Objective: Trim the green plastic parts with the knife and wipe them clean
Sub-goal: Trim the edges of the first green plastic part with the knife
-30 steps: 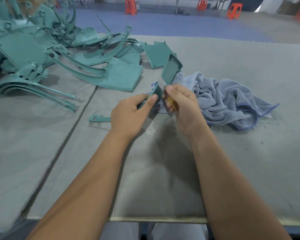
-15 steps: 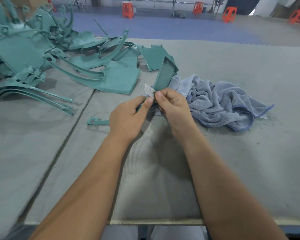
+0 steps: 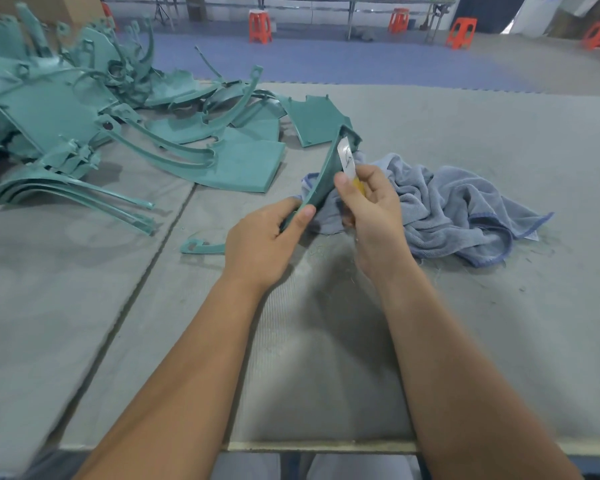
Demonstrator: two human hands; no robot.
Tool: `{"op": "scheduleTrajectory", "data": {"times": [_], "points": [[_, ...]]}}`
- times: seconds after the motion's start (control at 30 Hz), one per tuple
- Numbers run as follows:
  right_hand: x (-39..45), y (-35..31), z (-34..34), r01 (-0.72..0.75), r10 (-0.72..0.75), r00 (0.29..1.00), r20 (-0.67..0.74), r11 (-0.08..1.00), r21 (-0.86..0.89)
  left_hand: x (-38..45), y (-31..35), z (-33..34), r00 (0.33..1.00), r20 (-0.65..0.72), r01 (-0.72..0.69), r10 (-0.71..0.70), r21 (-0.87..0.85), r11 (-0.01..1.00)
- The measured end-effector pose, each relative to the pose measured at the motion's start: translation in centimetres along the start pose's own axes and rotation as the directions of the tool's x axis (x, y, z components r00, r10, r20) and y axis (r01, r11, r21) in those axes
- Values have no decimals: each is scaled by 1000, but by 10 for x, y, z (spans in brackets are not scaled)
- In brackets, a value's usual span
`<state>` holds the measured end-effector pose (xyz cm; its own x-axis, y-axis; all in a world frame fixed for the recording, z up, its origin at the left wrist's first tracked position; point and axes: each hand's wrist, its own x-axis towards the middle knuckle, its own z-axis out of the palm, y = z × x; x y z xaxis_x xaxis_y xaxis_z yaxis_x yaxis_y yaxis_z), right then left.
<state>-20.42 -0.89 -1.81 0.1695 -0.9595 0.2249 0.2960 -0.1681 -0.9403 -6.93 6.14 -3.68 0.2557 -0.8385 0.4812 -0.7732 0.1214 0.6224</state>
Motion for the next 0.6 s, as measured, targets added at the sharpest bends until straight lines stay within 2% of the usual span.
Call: {"op": "scheduleTrajectory", "data": {"times": [0.2, 0.3, 0.4, 0.6], "points": [[-3, -5, -7, 63, -65, 989, -129, 998, -24, 1, -2, 1, 1000, -9, 9, -9, 42, 999], [-7, -9, -7, 133, -152, 975, -159, 983, -124, 1, -2, 2, 1000, -17, 9, -8, 63, 998], [-9, -12, -6, 181, -208, 973, -102, 957, -226, 2, -1, 3, 1000, -27, -1, 4, 91, 996], [-4, -21, -8, 221, -198, 974, 113, 941, -257, 4, -1, 4, 1000, -19, -6, 8, 103, 995]]}}
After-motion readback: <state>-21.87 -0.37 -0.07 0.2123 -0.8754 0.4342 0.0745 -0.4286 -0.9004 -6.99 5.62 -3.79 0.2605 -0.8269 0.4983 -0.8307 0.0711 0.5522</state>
